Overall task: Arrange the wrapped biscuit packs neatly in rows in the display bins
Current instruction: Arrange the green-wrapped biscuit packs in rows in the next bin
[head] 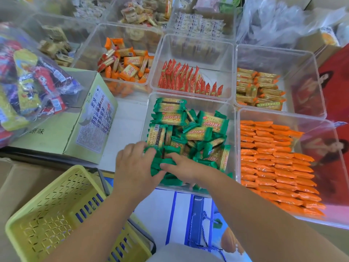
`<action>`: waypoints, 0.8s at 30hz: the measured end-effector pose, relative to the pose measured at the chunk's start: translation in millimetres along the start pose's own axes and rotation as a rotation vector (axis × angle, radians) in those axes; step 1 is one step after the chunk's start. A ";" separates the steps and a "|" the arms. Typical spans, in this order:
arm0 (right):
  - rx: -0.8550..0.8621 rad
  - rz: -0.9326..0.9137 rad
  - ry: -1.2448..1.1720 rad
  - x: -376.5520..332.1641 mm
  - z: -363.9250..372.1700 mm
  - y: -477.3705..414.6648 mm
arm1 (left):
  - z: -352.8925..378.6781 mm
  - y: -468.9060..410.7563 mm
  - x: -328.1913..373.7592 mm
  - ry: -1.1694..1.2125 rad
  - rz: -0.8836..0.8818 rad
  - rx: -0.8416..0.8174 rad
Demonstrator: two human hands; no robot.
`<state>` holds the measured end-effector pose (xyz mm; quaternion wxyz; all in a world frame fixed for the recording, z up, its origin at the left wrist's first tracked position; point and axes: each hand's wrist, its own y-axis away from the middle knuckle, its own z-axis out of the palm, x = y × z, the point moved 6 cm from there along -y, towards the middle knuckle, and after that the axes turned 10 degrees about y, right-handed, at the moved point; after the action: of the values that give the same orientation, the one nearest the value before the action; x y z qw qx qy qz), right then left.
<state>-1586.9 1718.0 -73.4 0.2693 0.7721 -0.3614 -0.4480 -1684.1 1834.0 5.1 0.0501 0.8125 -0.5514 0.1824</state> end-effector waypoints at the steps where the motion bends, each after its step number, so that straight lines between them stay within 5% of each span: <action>1: -0.013 0.034 -0.093 4.0 -0.6 3.5 | -0.6 2.5 -10.3 0.032 -0.085 0.000; 6: 0.039 0.046 -0.047 13.0 1.6 7.8 | 36.9 12.9 -41.8 0.461 -0.582 -0.234; 12: 0.083 0.032 0.057 17.5 9.2 -1.9 | 48.4 9.0 -49.4 0.593 -0.656 -0.273; 20: 0.100 0.055 -0.552 35.2 19.2 -3.3 | 50.4 10.8 -49.8 0.632 -0.627 -0.268; 24: 0.134 0.061 -0.443 38.9 22.6 -4.0 | 40.6 11.4 -43.8 0.529 -0.583 -0.308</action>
<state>-1592.5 1687.2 -105.9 0.1450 0.6600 -0.4638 -0.5730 -1699.0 1856.6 -49.3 0.3603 0.8427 -0.2873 0.2784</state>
